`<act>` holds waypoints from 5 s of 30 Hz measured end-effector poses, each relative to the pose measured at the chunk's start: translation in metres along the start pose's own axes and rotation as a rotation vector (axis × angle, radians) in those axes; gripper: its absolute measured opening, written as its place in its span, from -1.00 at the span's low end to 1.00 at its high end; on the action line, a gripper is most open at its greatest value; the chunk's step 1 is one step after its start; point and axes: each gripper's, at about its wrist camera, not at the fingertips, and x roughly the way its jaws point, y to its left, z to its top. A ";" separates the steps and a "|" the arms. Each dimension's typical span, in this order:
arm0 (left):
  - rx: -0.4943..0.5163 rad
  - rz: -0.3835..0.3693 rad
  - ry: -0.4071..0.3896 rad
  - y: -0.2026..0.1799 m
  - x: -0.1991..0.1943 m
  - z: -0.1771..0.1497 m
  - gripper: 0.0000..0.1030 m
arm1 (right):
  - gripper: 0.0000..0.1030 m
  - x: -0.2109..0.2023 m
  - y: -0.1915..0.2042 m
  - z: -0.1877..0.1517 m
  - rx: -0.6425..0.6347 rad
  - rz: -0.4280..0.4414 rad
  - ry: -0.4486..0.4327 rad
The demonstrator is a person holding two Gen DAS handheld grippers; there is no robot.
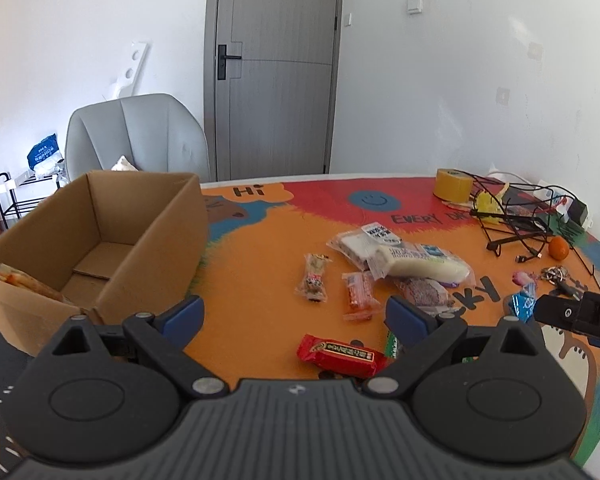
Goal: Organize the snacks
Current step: 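Grasp the red snack bar with the left tool while the right tool returns to the snacks, then grasp a green snack packet with the right tool while the left tool holds the red bar, then carry both snacks over the cardboard box and open both tools to drop them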
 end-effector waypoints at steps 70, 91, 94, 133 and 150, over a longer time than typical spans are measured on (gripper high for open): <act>-0.065 -0.071 0.081 0.030 0.035 -0.030 -0.41 | -0.26 0.038 0.055 -0.042 -0.112 0.139 0.148; 0.031 -0.040 0.115 0.010 0.046 -0.042 0.35 | 0.14 0.026 0.042 -0.046 -0.115 0.100 0.125; 0.025 -0.042 0.104 0.012 0.045 -0.043 0.13 | 0.16 0.026 0.046 -0.049 -0.142 0.084 0.115; -0.093 0.018 -0.162 0.082 -0.031 0.024 -0.09 | -0.33 0.001 0.127 -0.015 -0.195 0.251 -0.034; -0.169 0.122 -0.195 0.144 -0.027 0.043 -0.09 | -0.33 0.016 0.187 -0.007 -0.236 0.384 -0.052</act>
